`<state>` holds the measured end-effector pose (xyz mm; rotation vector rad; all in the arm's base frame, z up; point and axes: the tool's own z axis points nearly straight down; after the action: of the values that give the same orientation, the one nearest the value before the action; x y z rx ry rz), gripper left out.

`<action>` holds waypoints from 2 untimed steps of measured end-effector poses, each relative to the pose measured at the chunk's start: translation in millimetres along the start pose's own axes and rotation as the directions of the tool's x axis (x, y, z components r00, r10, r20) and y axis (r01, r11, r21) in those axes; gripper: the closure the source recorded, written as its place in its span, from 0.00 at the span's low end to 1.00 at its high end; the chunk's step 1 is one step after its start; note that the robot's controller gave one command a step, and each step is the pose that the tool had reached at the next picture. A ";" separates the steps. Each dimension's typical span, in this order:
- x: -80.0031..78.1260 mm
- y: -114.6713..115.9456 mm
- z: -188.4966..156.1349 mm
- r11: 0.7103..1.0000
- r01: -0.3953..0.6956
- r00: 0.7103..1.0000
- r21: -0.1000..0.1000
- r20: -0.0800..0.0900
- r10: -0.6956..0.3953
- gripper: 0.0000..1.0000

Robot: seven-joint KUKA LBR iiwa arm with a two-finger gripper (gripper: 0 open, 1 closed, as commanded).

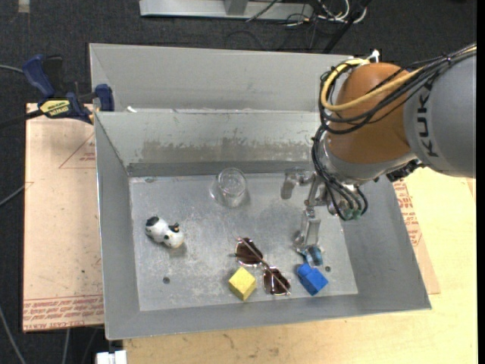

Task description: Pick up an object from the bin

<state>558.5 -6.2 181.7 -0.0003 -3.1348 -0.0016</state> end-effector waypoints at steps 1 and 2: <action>-1.6 0.0 -4.7 1.000 0.000 1.000 0.000 0.008 0.000 0.00; 27.8 18.3 41.1 0.992 0.124 0.992 0.002 0.010 -0.124 0.00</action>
Offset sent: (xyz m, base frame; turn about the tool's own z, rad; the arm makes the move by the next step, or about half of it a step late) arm -0.0745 0.0475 -0.1117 -0.3162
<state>530.5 12.2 140.8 0.1950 -3.1390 -0.0009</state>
